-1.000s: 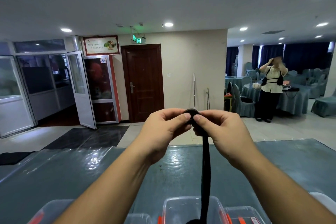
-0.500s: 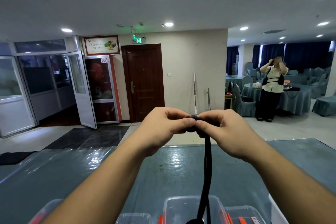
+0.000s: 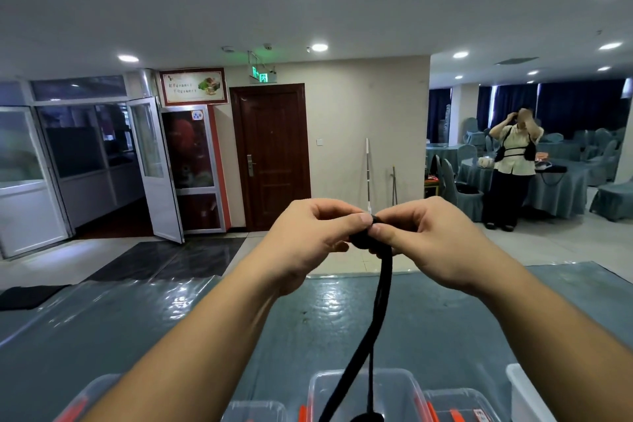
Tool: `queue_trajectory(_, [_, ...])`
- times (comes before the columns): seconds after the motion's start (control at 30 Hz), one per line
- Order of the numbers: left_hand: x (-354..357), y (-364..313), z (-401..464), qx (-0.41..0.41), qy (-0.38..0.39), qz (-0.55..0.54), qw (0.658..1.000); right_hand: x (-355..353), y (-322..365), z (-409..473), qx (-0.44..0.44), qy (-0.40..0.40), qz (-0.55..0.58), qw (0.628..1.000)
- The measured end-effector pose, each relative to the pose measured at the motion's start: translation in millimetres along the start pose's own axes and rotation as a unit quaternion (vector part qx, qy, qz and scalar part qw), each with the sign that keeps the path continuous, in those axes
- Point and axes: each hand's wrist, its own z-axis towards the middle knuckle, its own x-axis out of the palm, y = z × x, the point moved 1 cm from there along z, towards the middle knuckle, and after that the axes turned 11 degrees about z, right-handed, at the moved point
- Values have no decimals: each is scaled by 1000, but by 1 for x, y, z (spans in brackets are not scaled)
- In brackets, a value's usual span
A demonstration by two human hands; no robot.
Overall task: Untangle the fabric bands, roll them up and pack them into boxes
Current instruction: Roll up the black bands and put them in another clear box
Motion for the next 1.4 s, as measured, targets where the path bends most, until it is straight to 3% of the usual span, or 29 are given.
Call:
queue_trajectory(0.07, [-4,-1,2,4,-6,13,1000,3,0,0,-3,-3,16,1000])
queue_trajectory(0.2, [-1,-3,1,19,-35,-35,999,14,-6,-1,18,-79,209,975])
queue_trajectory(0.27, [3,-2,1,13,-45,-76,996,17,-8,-2,17,-106,245,964])
queue_trajectory(0.37, [2,0,0,4,-35,-73,997,13,-8,-2,6,-95,184,978])
queue_trajectory(0.47, [-8,-4,0,23,-1,51,998,3,-3,1,19,-33,76,996])
queue_trajectory(0.53, [-12,-7,-1,26,1,92,995,1,0,3,24,-14,68,997])
queue_trajectory(0.7, [-10,-5,-1,-3,-26,-79,997,11,-1,1,-8,-120,239,964])
queue_trajectory(0.87, [1,-3,-5,-23,-17,-196,980,16,-1,0,-29,-150,290,945])
queue_trajectory(1.1, [-12,-13,-4,7,4,40,999,7,0,2,-2,-71,174,982])
queue_trajectory(1.23, [-10,-17,-1,9,-14,-40,999,7,-3,4,-3,-137,226,964])
queue_trajectory(1.4, [-5,-15,-2,2,-25,-64,998,0,-3,6,-9,-96,169,981])
